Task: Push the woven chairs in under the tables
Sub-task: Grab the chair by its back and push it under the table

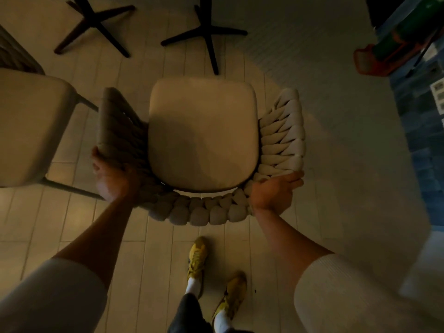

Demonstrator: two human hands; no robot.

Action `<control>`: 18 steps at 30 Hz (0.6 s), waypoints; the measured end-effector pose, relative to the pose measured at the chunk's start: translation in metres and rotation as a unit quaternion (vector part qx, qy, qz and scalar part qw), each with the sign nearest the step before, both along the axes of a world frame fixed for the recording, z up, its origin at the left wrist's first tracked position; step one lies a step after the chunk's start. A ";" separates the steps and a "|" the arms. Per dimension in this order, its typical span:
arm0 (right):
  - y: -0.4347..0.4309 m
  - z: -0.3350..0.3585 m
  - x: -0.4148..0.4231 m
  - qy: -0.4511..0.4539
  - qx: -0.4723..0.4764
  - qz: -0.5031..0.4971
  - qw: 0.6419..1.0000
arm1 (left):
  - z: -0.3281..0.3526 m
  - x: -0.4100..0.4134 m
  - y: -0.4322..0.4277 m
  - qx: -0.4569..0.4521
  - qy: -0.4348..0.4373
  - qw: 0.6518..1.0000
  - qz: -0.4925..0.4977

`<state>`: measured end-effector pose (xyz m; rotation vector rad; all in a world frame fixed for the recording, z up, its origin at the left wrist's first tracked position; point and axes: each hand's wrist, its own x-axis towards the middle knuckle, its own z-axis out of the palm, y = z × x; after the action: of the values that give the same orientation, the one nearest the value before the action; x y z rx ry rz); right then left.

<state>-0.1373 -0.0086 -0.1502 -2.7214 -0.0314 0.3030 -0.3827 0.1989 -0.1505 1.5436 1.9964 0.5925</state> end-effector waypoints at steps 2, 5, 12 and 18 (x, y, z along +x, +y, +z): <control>0.002 -0.002 0.001 -0.009 -0.004 -0.005 1.000 | -0.001 0.000 0.002 0.002 0.002 1.000 0.001; 0.005 -0.004 0.000 -0.021 -0.006 -0.012 1.000 | -0.004 -0.001 0.009 -0.009 0.007 1.000 -0.002; 0.012 -0.008 -0.004 -0.041 -0.003 -0.020 0.999 | -0.014 -0.003 0.022 0.014 0.057 0.997 -0.049; 0.010 -0.013 -0.006 -0.094 -0.033 0.017 0.995 | -0.018 -0.010 0.015 0.092 0.229 0.933 -0.261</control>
<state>-0.1431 0.0019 -0.1637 -2.8092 -0.1213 0.0566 -0.3932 0.2135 -0.1690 2.3921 1.7392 0.2131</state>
